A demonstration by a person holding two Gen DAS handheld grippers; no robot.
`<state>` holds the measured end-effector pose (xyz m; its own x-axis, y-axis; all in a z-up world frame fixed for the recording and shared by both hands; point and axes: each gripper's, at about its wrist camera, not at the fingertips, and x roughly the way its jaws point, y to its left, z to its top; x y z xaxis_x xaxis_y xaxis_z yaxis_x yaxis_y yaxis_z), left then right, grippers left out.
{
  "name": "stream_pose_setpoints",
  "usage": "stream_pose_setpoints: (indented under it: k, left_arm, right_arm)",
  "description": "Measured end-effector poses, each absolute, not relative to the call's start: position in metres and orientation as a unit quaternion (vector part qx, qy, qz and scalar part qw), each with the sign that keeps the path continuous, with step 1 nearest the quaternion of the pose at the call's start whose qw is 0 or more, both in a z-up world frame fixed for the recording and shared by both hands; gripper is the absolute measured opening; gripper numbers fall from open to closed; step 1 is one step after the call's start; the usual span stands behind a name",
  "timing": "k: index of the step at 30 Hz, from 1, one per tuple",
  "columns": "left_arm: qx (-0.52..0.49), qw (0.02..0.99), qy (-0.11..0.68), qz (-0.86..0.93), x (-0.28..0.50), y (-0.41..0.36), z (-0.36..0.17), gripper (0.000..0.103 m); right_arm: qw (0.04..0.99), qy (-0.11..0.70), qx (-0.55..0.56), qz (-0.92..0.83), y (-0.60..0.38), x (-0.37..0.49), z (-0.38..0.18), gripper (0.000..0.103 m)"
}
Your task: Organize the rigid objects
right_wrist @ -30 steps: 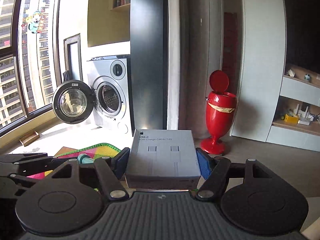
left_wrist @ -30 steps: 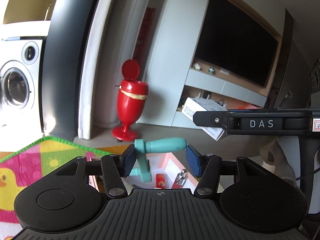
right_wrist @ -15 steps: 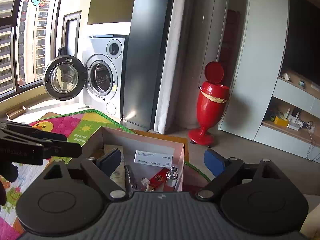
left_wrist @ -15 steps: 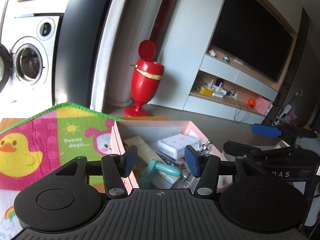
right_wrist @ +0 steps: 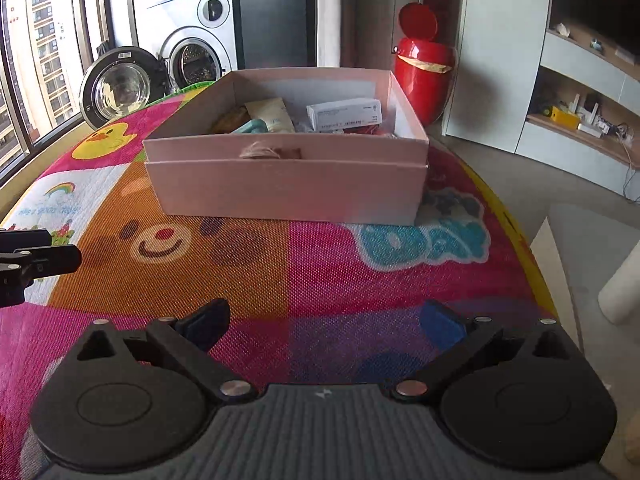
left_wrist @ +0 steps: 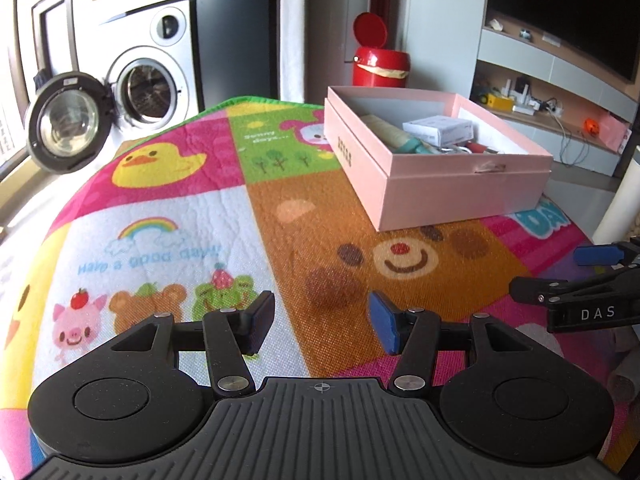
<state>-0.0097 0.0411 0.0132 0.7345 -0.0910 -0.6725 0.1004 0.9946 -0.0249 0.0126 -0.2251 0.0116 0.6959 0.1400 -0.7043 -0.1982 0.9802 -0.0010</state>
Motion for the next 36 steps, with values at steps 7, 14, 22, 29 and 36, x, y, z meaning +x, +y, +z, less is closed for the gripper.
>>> stream_pose_setpoints:
  k: [7, 14, 22, 29, 36]
  left_arm:
    - [0.006, 0.938, 0.344, -0.045, -0.008, 0.017, -0.001, 0.076]
    - [0.012, 0.947, 0.320, -0.002, -0.005, -0.003, -0.004, 0.077]
    - [0.006, 0.948, 0.319, 0.008, -0.001, -0.005, -0.004, 0.079]
    - [0.004, 0.948, 0.319, 0.009, 0.000, -0.006, -0.005, 0.079]
    - [0.003, 0.947, 0.320, 0.011, 0.004, -0.006, -0.005, 0.081]
  right_arm:
    - [0.920, 0.382, -0.028, 0.086, -0.225, 0.021, 0.011, 0.103]
    - [0.933, 0.349, -0.021, 0.083, -0.228, 0.021, 0.005, 0.103]
    - [0.940, 0.336, -0.017, 0.062, -0.224, 0.023, 0.003, 0.103]
    - [0.943, 0.330, -0.009, 0.043, -0.228, 0.020, 0.002, 0.103]
    - [0.943, 0.330, -0.010, 0.043, -0.227, 0.019, 0.001, 0.103]
